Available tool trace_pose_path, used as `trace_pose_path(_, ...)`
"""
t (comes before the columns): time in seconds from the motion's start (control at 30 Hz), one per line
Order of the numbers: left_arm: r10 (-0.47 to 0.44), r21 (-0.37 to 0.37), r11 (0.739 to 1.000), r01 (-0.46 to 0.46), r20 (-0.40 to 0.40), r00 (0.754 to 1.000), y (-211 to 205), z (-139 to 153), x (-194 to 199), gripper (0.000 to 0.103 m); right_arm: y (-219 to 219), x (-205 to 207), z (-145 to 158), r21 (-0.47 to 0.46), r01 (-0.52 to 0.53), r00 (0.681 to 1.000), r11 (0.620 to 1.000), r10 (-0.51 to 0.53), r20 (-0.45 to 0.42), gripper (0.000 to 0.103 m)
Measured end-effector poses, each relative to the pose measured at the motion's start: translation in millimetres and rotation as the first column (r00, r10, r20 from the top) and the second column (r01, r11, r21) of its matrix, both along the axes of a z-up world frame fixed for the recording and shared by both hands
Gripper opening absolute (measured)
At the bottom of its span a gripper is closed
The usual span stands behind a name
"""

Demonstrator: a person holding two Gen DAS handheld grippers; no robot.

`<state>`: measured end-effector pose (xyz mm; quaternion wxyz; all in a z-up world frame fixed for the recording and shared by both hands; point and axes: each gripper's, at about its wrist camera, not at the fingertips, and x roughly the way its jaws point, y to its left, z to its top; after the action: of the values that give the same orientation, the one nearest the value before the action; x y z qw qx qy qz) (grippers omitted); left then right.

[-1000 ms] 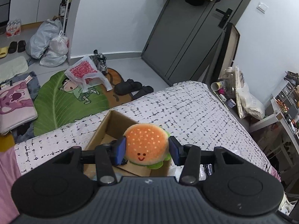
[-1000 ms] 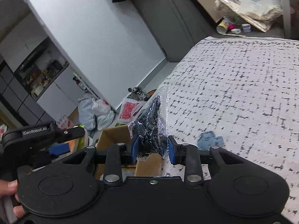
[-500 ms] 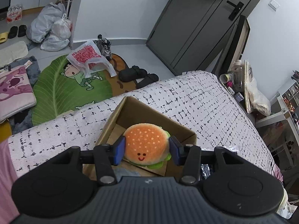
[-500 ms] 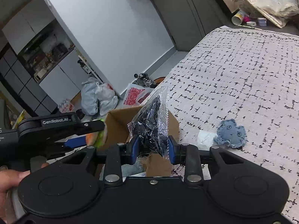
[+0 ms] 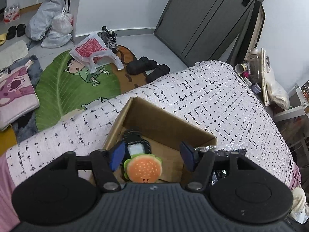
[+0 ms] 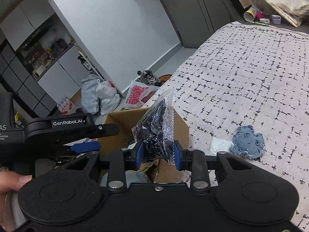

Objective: Organize soft objects
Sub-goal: 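Carry the black bag and burger plush into the box and release both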

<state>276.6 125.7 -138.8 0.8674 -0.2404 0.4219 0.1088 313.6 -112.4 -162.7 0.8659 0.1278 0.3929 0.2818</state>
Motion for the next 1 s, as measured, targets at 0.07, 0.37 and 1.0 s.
trace_pose_path(0.07, 0.008, 0.009, 1.0, -0.008, -0.001, 1.0, 0, 2, 1, 0.07, 2, 1, 0, 0.008, -0.009, 1.0, 1.0, 0.009, 0.0, 0.032)
trace_pose_path(0.37, 0.011, 0.071, 0.997, -0.011, 0.004, 1.0, -13, 19, 4, 0.081, -2, 2, 11, 0.033, -0.012, 1.0, 0.999, 0.012, 0.002, 0.06)
trace_pose_path(1.0, -0.054, 0.149, 0.988, 0.043, 0.073, 0.996, -73, 45, -16, 0.082, -69, -4, 24, 0.086, 0.142, 0.989, 0.986, -0.139, -0.043, 0.088)
